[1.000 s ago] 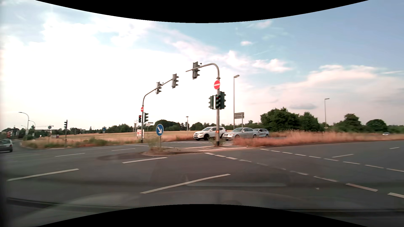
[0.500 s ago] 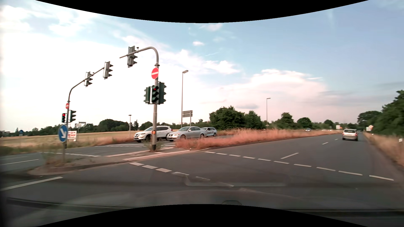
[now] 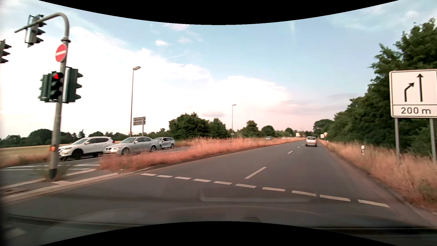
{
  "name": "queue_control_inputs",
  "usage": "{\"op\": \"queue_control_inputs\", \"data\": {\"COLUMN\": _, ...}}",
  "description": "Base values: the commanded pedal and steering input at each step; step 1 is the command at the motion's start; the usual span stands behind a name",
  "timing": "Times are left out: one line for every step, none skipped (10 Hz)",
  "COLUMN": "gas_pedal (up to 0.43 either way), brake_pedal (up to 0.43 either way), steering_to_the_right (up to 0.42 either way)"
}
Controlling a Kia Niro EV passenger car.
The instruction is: Follow the waypoints while adhering to traffic rules and regulations
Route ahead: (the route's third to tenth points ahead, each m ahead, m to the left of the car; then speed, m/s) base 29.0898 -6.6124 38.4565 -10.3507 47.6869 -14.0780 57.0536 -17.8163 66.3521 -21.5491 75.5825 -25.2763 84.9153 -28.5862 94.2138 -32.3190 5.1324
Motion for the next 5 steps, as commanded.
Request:
{"op": "queue_control_inputs", "data": {"gas_pedal": 0.157, "brake_pedal": 0.000, "steering_to_the_right": 0.401}}
{"op": "queue_control_inputs", "data": {"gas_pedal": 0.197, "brake_pedal": 0.000, "steering_to_the_right": 0.374}}
{"op": "queue_control_inputs", "data": {"gas_pedal": 0.209, "brake_pedal": 0.000, "steering_to_the_right": 0.339}}
{"op": "queue_control_inputs", "data": {"gas_pedal": 0.228, "brake_pedal": 0.000, "steering_to_the_right": 0.303}}
{"op": "queue_control_inputs", "data": {"gas_pedal": 0.248, "brake_pedal": 0.000, "steering_to_the_right": 0.265}}
